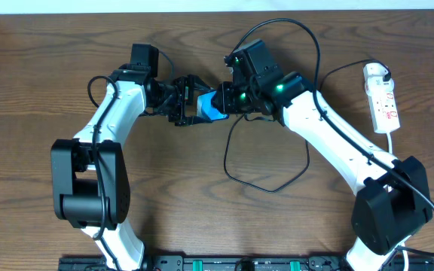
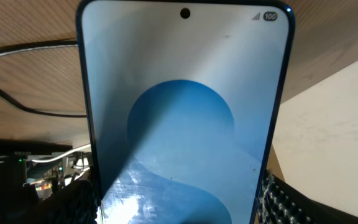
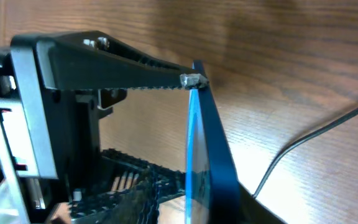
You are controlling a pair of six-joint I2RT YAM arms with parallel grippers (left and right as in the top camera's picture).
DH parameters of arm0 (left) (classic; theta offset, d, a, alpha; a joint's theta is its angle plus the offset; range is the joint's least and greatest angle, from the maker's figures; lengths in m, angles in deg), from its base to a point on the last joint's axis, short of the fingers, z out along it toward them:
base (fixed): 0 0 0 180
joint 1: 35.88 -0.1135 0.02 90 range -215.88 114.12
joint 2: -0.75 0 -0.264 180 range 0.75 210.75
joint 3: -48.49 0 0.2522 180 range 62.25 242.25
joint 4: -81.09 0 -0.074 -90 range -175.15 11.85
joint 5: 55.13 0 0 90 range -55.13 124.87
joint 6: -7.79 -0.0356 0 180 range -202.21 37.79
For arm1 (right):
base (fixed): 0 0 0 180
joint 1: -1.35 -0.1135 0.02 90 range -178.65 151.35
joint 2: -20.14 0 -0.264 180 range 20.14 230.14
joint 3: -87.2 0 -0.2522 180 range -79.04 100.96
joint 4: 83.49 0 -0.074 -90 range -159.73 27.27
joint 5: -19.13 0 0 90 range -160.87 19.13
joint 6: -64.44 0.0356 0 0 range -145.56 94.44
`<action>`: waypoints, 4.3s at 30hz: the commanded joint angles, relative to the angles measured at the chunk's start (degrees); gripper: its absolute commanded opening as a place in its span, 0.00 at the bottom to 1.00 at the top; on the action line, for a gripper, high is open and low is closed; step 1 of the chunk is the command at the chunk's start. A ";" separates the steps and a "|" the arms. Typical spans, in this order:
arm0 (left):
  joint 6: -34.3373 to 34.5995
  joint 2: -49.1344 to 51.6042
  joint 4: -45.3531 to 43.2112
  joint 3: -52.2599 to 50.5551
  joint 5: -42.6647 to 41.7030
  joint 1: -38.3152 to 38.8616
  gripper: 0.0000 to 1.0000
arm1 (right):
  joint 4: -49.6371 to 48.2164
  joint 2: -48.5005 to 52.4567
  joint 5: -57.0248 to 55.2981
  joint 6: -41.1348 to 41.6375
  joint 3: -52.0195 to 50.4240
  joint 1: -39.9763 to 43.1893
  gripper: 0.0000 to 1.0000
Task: Plug charger to phone and switch on socket
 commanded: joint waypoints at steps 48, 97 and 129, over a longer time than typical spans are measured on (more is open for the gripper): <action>-15.06 -1.90 -25.24 1.25 -1.11 -0.39 0.76 | -10.67 -1.51 4.00 16.33 0.90 14.10 0.01; -3.04 -1.90 -50.69 1.25 2.23 -4.09 0.76 | -34.95 -1.22 3.08 58.29 -0.35 11.02 0.01; 9.94 -1.90 -51.10 1.25 6.56 -0.42 0.49 | -31.45 -1.20 0.09 58.21 -0.42 8.28 0.01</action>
